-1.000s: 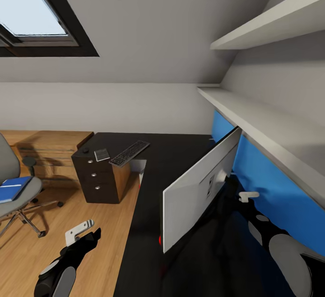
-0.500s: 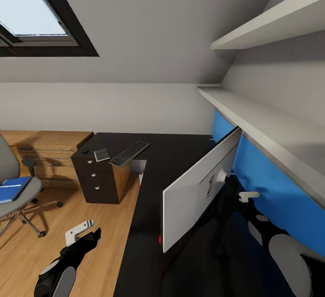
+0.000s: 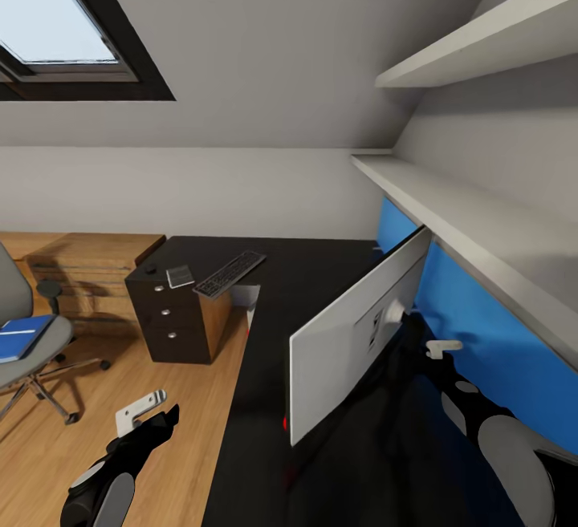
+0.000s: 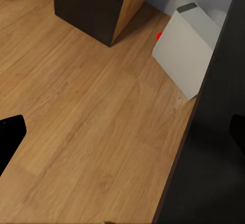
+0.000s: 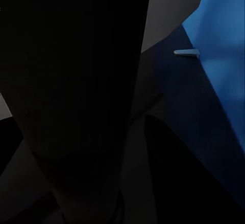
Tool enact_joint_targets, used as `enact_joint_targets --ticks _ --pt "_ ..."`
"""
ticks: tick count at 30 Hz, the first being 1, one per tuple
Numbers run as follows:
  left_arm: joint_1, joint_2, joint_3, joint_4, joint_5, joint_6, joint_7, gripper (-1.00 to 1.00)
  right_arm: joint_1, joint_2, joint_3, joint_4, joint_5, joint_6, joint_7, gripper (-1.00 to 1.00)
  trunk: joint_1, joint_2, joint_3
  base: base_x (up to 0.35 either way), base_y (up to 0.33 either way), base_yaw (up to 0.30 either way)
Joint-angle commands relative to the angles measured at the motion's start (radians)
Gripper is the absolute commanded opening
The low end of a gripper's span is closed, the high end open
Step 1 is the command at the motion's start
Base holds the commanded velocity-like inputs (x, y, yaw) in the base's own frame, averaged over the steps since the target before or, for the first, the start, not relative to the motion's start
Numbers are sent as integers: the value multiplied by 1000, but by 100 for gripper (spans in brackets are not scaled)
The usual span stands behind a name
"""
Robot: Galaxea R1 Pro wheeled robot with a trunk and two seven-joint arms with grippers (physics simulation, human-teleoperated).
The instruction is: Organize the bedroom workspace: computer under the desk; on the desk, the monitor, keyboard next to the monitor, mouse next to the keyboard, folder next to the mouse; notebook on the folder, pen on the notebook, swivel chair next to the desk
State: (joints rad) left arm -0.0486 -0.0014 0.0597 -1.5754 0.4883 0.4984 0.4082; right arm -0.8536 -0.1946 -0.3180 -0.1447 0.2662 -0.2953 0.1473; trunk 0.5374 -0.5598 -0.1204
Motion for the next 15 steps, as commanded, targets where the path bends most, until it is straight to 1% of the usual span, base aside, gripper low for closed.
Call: enact_joint_targets --ticks 1,4,6,15 --pt "-1 0 0 -2 10 3 7 100 -1 0 19 -1 -8 -1 -14 -100 1 -1 -2 210 -15 0" --pt "-1 0 0 -2 11 3 7 100 -1 0 19 -1 -8 -1 -14 -100 1 -1 -2 255 -42 0" --pt "-1 0 0 -2 10 3 7 100 -1 -1 19 -1 -8 -1 -14 -100 1 -1 -2 133 -18 0" --pt "-1 0 0 -2 10 2 7 100 -1 -2 19 -1 -8 -1 -14 -100 1 -1 -2 13 -3 0"
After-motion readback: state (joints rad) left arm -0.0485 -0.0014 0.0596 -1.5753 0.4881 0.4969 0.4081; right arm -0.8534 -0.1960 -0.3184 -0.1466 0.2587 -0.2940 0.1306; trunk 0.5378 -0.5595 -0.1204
